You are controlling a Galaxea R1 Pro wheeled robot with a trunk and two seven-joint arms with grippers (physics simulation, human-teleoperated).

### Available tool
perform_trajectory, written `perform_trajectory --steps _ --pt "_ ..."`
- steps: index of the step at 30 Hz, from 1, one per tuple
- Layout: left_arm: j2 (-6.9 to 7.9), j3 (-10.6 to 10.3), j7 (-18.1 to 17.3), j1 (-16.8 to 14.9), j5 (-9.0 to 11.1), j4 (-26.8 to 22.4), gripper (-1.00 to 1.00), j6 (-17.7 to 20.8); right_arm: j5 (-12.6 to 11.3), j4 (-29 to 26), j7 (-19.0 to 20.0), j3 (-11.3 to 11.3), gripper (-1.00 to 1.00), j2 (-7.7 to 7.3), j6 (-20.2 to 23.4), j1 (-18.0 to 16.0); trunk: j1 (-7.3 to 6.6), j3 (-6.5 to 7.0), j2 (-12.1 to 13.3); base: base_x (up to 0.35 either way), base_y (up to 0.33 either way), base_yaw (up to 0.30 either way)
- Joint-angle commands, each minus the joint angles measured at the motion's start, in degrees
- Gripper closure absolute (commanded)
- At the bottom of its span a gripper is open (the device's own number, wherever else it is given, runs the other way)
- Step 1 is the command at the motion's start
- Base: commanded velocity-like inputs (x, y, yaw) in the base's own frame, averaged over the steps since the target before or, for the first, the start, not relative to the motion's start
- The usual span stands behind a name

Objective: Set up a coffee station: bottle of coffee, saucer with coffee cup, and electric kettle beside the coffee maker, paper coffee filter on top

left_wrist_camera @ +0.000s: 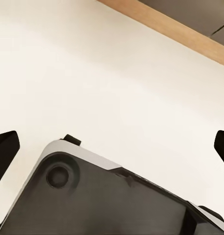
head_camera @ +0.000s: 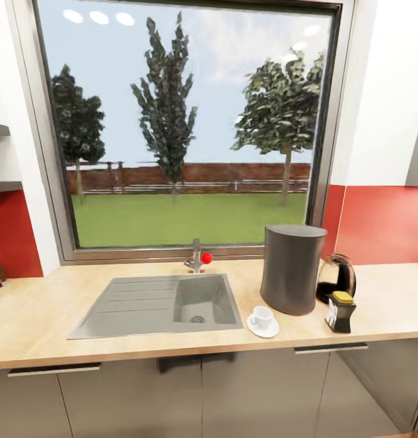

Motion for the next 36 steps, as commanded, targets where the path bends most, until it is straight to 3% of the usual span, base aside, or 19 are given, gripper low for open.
perform_trajectory --steps 1,36 --pt "-0.03 0.00 -0.02 -0.01 0.11 0.04 -1.00 -0.15 0.29 0.20 -0.04 0.31 -1.00 -0.01 -0.40 -0.07 0.02 -0.02 -0.04 0.000 0.340 0.000" --pt "-0.04 0.00 -0.02 -0.01 0.02 0.03 -1.00 -0.16 0.29 0.20 -0.04 0.32 -1.00 0.15 -0.40 -0.07 0.02 -0.02 -0.04 0.000 0.342 0.000"
